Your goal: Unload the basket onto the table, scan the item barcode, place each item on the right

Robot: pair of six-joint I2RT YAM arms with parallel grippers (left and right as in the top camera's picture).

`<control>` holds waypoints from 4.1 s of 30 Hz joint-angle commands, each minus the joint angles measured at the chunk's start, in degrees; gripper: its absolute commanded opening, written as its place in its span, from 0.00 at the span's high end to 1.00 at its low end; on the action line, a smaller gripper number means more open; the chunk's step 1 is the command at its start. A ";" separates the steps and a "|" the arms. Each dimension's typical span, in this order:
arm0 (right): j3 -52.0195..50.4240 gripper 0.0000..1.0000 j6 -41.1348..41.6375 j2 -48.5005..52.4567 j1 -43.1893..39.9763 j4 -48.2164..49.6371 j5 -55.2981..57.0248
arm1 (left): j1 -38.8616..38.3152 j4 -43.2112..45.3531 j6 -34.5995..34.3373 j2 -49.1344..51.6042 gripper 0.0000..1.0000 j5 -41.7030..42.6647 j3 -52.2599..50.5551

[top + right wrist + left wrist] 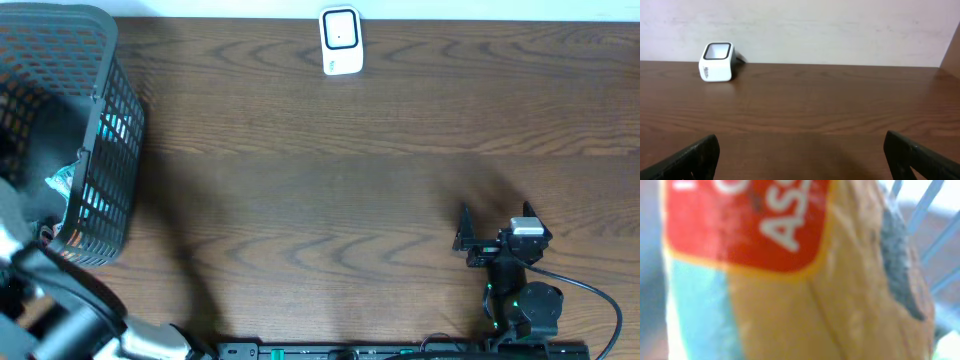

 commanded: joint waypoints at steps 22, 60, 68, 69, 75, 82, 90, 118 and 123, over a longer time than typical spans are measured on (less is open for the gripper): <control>-0.20 0.01 -0.66 -0.31 0.52 -0.09 0.07 | -17.68 26.80 -60.78 -18.71 0.93 42.93 1.03; -0.20 0.01 -0.68 -0.31 0.52 -0.09 0.07 | -72.89 15.02 -63.39 16.13 0.46 11.04 1.03; -0.22 0.01 -0.66 -0.31 0.52 -0.09 0.07 | -71.93 15.28 -57.61 15.89 0.23 9.86 1.05; -0.20 0.01 -0.66 -0.31 0.52 -0.07 0.07 | -71.58 15.13 -55.82 15.58 0.22 9.88 1.05; -0.20 0.01 -0.68 -0.31 0.52 -0.09 0.07 | -68.94 13.81 -45.38 11.19 0.21 12.90 1.05; -0.20 0.01 -0.66 -0.31 0.52 -0.09 0.07 | -65.13 2.97 -29.92 3.67 0.21 12.63 1.05; -0.20 0.01 -0.66 -0.31 0.52 -0.07 0.07 | -63.30 -7.23 -26.88 4.66 0.20 12.66 1.03; -0.20 0.01 -0.66 -0.31 0.52 -0.09 0.07 | -65.85 -3.76 -26.67 15.74 0.02 33.27 0.96; -0.20 0.01 -0.68 -0.31 0.52 -0.07 0.07 | -66.64 -3.50 -26.67 15.74 0.02 36.39 0.96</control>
